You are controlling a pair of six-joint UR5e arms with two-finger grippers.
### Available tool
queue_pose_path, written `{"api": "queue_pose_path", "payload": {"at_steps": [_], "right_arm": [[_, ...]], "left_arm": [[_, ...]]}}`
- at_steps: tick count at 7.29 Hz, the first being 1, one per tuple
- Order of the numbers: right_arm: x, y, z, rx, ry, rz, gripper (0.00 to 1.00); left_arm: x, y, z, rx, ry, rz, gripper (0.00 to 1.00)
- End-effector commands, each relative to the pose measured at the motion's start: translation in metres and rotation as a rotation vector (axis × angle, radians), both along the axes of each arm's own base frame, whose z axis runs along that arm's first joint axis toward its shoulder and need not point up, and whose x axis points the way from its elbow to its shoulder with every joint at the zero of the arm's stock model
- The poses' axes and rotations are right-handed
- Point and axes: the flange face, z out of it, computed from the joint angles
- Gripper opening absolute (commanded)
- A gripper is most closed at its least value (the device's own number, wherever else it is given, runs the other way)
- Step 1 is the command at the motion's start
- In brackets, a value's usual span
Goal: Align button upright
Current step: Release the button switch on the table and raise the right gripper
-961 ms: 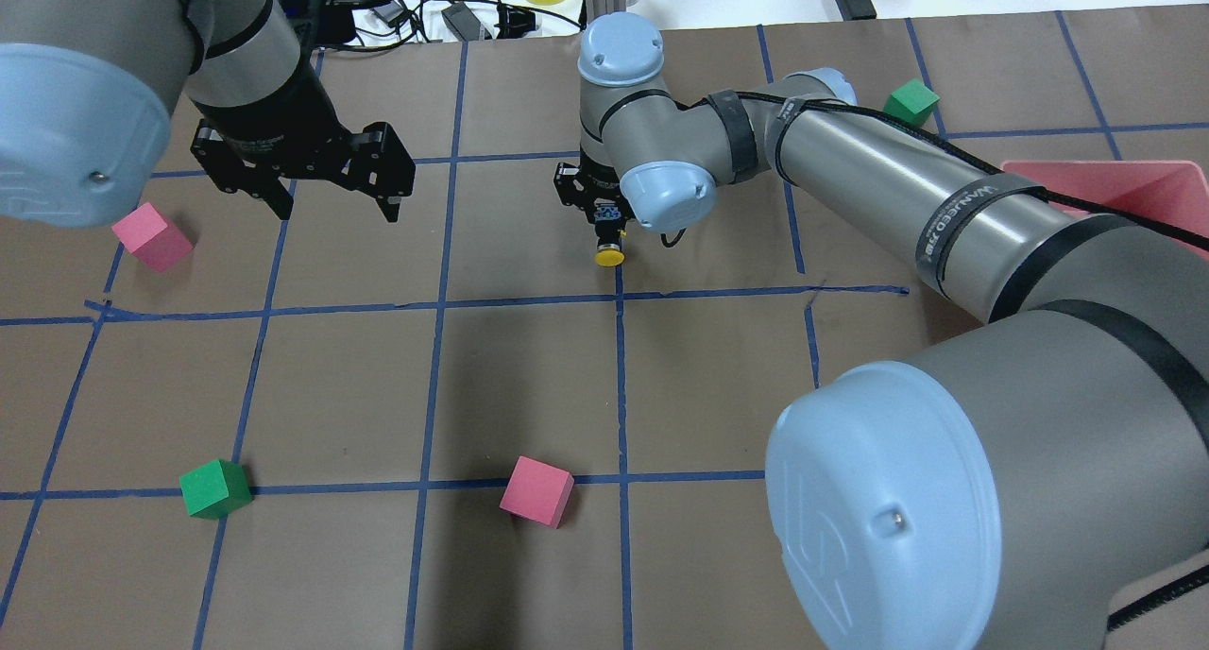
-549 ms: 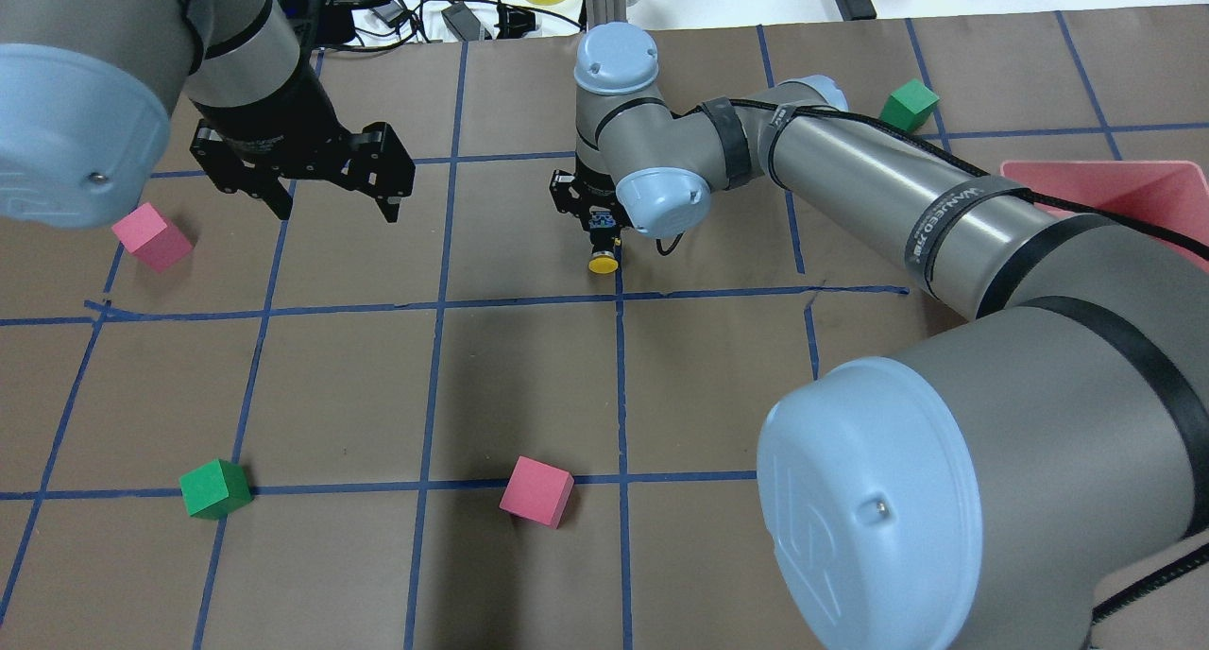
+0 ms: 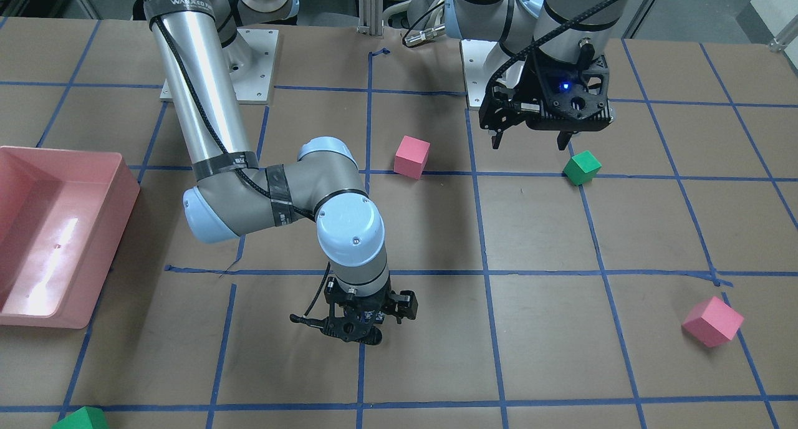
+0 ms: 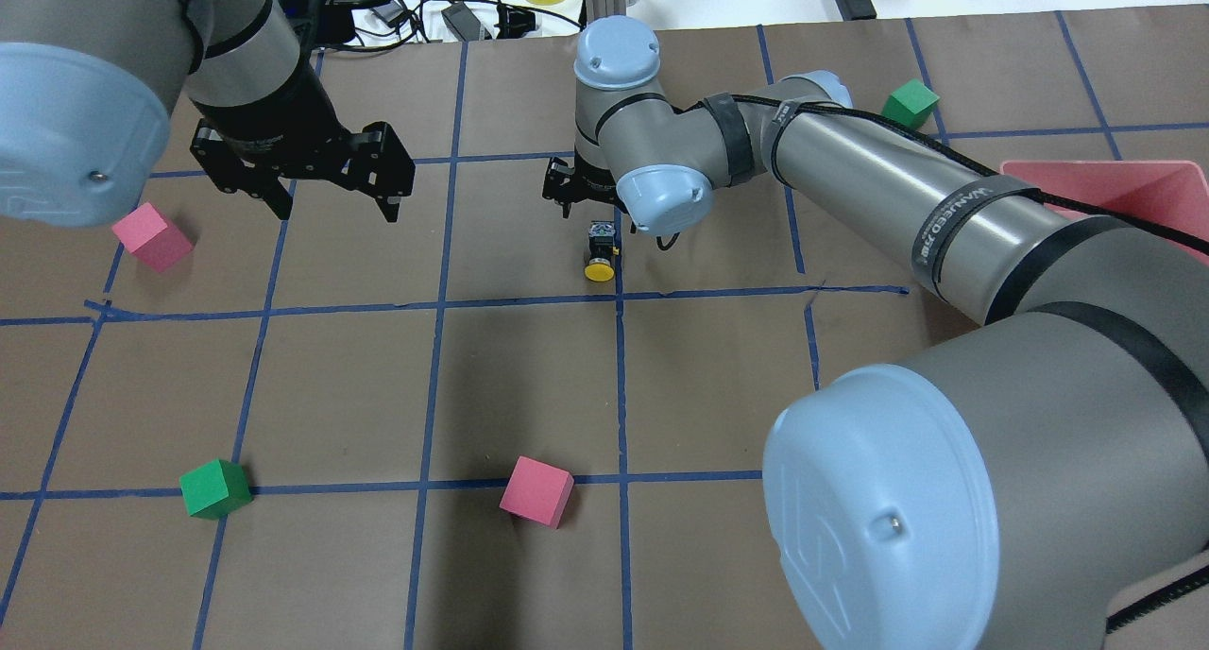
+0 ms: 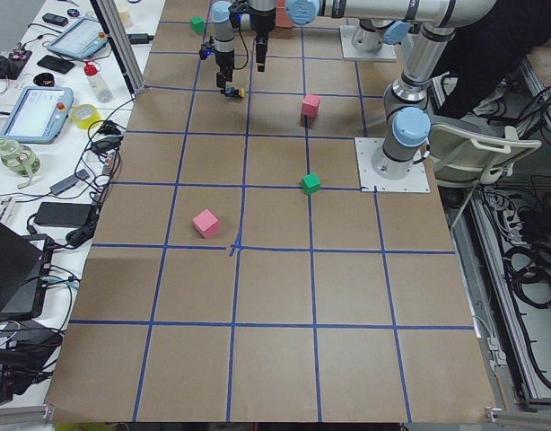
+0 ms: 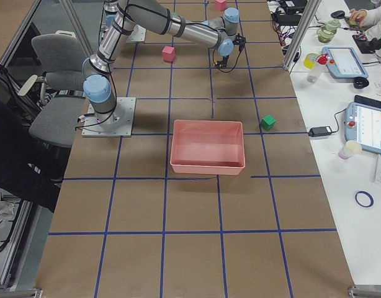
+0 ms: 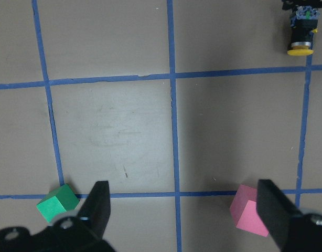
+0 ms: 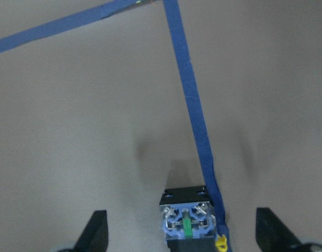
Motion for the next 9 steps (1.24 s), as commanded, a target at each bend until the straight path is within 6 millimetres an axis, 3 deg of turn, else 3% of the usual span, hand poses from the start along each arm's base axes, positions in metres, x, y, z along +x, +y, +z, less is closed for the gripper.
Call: {"api": "queue_pose_path", "payload": {"at_steps": [1,2,3,4,5,6,9], "right_arm": [[-0.027,0.008,0.058,-0.071,0.061,0.103,1.00],[-0.053,0.012,0.084,-0.075,0.067,0.074,1.00],[-0.096,0.020,0.119,-0.043,0.077,0.036,1.00],[-0.153,0.030,0.163,0.000,0.094,0.070,1.00],[-0.210,0.034,0.191,0.017,0.104,0.106,1.00],[-0.245,0.043,0.212,0.031,0.108,0.079,1.00],[-0.258,0.083,0.248,0.105,0.186,0.068,1.00]], "left_arm": [[-0.001,0.001,-0.001,0.004,0.000,-0.002,1.00],[-0.001,0.002,0.002,0.010,-0.001,-0.005,1.00],[0.000,0.005,0.004,0.037,-0.004,0.001,1.00],[0.001,0.003,0.003,0.040,-0.005,0.005,1.00],[-0.001,-0.001,0.000,0.046,0.002,0.006,1.00],[-0.002,-0.003,0.007,0.030,0.004,0.009,1.00],[-0.006,-0.011,-0.018,0.048,0.003,0.017,1.00]]}}
